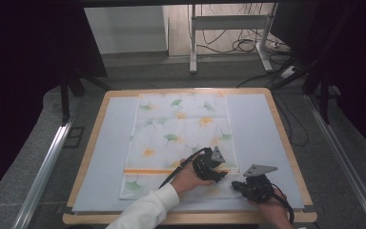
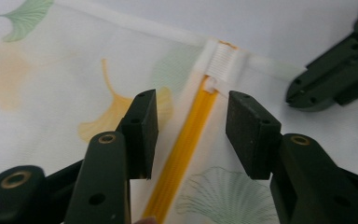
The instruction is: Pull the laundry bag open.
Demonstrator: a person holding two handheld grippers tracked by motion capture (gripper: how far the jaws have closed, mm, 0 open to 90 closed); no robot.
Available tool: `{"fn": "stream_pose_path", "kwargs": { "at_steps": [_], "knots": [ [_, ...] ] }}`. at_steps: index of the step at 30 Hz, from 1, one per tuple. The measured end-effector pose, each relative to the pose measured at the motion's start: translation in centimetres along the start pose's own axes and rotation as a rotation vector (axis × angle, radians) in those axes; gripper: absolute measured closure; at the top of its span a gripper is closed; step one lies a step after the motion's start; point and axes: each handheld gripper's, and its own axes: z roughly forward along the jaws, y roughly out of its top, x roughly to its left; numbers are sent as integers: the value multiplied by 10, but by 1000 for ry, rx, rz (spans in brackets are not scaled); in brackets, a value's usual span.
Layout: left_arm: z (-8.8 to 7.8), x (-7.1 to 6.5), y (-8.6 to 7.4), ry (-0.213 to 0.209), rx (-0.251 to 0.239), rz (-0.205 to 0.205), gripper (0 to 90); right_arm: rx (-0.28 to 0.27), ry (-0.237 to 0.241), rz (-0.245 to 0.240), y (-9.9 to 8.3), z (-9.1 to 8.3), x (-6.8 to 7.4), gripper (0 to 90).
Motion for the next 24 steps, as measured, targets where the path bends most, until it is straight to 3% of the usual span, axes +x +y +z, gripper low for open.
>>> {"fn": "stream_pose_path", "kwargs": {
  "at_steps": [7, 15, 21, 24],
  "knots": [
    [7, 0, 5, -1, 13, 29, 546, 0, 1, -1, 0, 0, 0, 885],
    [13, -5, 9, -40, 15, 60, 526, 0, 2, 1, 0, 0, 0, 884],
    [20, -13, 16, -25, 35, 103, 536, 0, 3, 1, 0, 0, 0, 884],
    [21, -14, 19, -3, 44, 117, 598, -1, 5, 1, 0, 0, 0, 884]
  ]
}}
